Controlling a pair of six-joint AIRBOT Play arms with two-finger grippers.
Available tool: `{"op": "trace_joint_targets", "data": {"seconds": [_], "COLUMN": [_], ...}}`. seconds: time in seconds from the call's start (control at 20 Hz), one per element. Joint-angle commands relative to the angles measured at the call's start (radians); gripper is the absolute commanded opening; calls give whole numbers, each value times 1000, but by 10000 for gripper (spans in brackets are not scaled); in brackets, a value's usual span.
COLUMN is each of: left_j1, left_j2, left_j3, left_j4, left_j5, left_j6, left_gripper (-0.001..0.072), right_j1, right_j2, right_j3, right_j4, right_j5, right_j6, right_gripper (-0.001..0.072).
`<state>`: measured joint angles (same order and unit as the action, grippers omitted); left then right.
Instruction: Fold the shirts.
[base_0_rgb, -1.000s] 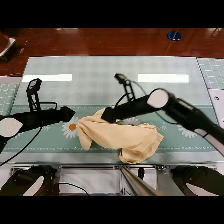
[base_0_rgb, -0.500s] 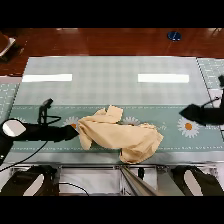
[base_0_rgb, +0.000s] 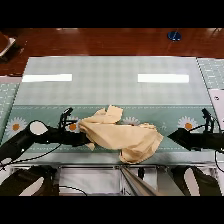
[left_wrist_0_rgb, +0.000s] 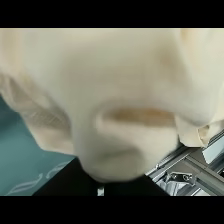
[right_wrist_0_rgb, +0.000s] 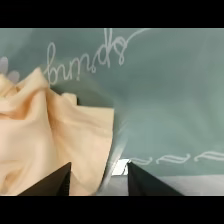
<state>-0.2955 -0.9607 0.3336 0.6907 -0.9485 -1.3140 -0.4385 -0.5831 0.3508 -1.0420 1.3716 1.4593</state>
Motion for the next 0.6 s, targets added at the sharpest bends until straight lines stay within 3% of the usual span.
{"op": "trace_joint_targets", "data": {"seconds": [0.0, 0.3, 0.55], "left_j1": [-14, -14, -14], "left_j2": [-43, -43, -44], "left_j3": [31, 55, 55], "left_j4": [-18, -19, -19], "left_j5": [25, 24, 25], "left_j6": [46, 46, 46], "left_gripper": [18, 18, 18], "right_j1": [96, 425, 519], "right_j2": [-27, -256, -363], "right_j3": [-23, -25, -25], "right_j4": [0, -40, 27], "right_j5": [40, 4, -201], "right_j6": [11, 79, 100], "right_gripper": [401, 401, 401]}}
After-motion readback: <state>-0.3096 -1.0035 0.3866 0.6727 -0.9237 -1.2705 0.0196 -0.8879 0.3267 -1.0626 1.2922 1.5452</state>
